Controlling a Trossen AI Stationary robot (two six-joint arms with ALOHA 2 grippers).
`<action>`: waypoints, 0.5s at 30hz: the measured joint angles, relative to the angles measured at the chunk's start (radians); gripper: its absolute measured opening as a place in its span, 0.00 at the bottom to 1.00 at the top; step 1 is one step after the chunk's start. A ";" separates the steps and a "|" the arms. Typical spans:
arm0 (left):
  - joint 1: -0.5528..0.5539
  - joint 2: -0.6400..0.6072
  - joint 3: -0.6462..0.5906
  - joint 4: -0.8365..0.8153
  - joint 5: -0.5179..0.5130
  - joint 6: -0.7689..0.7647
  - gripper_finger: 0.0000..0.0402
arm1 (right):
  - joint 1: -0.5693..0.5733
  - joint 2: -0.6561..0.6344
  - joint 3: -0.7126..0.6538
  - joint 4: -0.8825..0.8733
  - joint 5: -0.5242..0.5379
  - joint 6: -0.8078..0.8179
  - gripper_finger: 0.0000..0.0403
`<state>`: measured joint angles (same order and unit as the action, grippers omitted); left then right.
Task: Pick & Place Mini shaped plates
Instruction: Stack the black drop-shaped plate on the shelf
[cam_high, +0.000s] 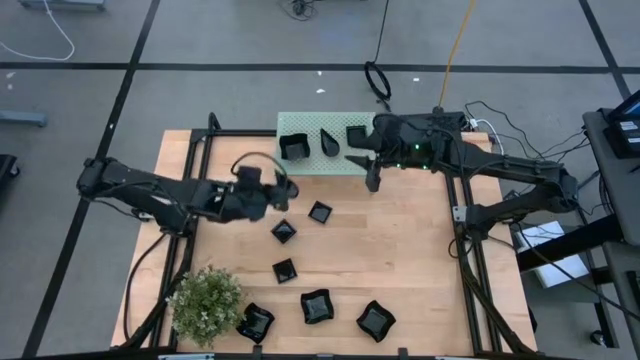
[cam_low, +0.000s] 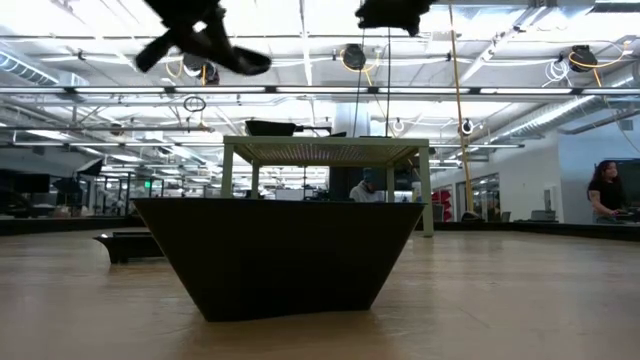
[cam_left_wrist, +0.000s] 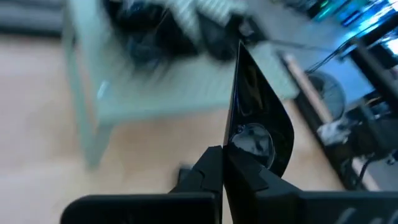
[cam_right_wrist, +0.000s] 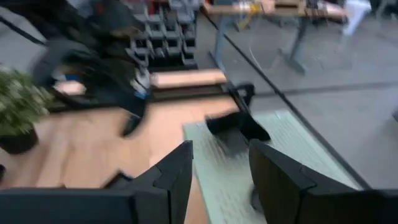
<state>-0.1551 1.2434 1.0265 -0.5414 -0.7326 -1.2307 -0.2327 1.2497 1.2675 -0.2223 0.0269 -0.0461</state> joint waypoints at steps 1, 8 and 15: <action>0.017 0.001 0.003 0.046 -0.002 0.061 0.02 | 0.013 0.008 0.000 0.023 0.000 -0.003 0.38; 0.108 0.001 0.011 0.340 0.018 0.343 0.03 | 0.073 0.065 0.000 0.159 -0.004 -0.046 0.44; 0.135 0.001 0.011 0.417 0.039 0.448 0.03 | 0.092 0.127 0.000 0.259 0.001 -0.081 0.47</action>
<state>-0.0197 1.2442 1.0374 -0.1242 -0.6934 -0.7829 -0.1410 1.3769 1.2675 0.0370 0.0275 -0.1270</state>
